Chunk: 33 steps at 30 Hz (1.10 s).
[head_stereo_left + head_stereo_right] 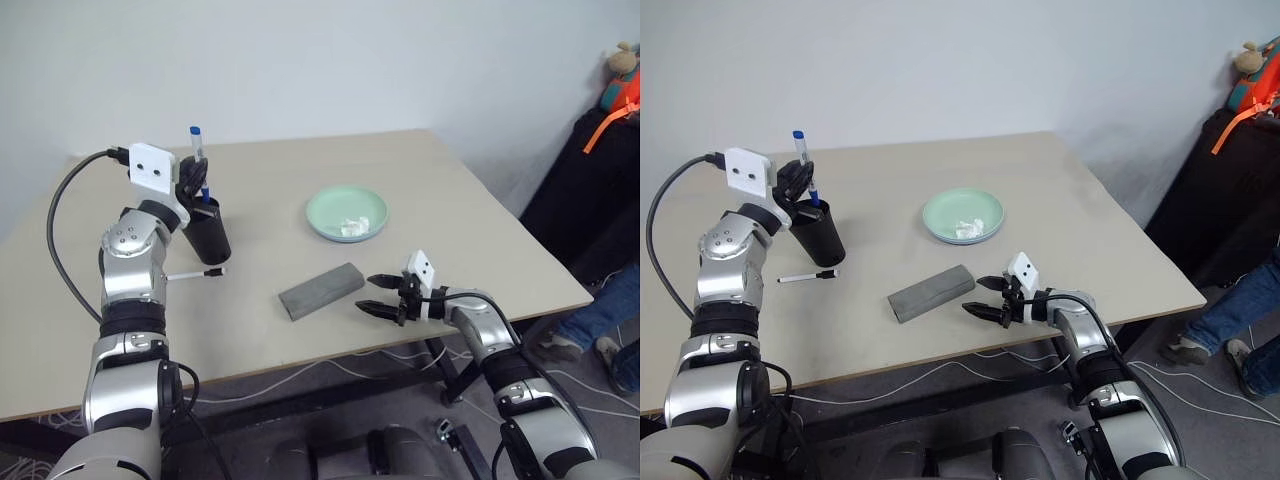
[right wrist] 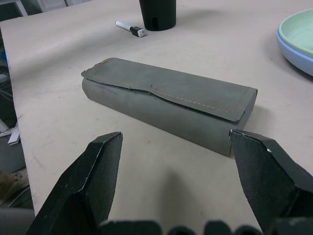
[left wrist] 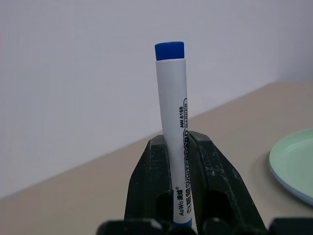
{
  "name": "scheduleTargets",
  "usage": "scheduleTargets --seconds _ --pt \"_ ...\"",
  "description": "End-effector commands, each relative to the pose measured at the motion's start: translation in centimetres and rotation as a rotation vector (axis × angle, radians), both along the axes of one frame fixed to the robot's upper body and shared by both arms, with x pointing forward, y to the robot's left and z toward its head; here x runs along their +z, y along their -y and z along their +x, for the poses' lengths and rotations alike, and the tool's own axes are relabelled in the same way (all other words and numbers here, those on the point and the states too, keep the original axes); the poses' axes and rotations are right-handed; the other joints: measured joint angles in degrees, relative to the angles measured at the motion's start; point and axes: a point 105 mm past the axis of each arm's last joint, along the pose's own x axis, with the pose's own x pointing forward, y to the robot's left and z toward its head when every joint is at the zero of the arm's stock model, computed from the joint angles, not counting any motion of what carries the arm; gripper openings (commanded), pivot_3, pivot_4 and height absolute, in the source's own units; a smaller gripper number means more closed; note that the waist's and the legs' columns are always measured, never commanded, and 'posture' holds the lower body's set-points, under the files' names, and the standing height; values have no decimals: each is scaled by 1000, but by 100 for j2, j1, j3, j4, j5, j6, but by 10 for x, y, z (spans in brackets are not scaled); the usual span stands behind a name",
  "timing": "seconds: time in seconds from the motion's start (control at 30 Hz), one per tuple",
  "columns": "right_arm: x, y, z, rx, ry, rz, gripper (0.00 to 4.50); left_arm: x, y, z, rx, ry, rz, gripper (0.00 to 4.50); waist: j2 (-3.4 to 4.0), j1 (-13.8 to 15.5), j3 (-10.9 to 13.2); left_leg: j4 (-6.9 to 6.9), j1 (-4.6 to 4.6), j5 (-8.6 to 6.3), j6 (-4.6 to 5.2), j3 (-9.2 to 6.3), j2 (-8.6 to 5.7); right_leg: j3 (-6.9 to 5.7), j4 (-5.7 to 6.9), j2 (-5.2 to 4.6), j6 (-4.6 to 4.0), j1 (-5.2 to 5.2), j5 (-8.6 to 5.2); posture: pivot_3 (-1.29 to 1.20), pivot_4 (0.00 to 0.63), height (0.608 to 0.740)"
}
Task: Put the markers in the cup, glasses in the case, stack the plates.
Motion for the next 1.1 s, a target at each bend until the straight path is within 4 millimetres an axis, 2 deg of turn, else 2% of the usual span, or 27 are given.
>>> scheduleTargets --seconds 0.03,0.07,0.43,0.67,0.8,0.93,1.0,1.1 --pt "20 -1 6 17 67 14 3789 11 -3 -2 27 51 2 69 0 0 0 0 0 0 0 0 0 0 0 0 0 0 0 0 0 740" --pt "20 -1 6 17 68 13 3789 8 -5 -2 40 47 -1 778 0 0 0 0 0 0 0 0 0 -1 0 0 0 0 0 0 0 740" --pt "21 0 6 18 69 9 3789 4 -7 -1 85 41 8 4469 0 1 0 0 -1 -1 -3 0 0 -1 -3 0 0 0 0 0 0 740" --pt "21 -2 6 17 69 11 3789 13 5 -3 -25 52 23 4469 0 1 0 -1 -1 -2 -3 0 0 -2 -4 0 0 0 0 0 0 740" --pt "21 -1 7 18 66 7 3789 28 23 -20 -339 -15 90 4469 -1 -11 0 -1 -6 -4 -8 0 0 -3 -5 0 -1 -5 -1 0 0 740" --pt "22 -2 8 19 67 7 3789 29 31 -51 -629 -205 224 4469 1 -19 1 -13 -1 -12 -20 4 2 0 -8 2 -2 -8 -2 0 0 740" --pt "22 -3 8 20 68 7 3789 25 30 -62 -706 -296 269 4469 1 -17 1 -17 0 -12 -20 4 2 -1 -10 2 -4 -8 -3 0 0 740" --pt "23 -5 10 20 70 10 3789 -2 8 -77 -731 -582 442 4469 2 -7 1 -14 1 -12 -20 3 2 0 -11 1 -16 -6 -11 0 0 740"
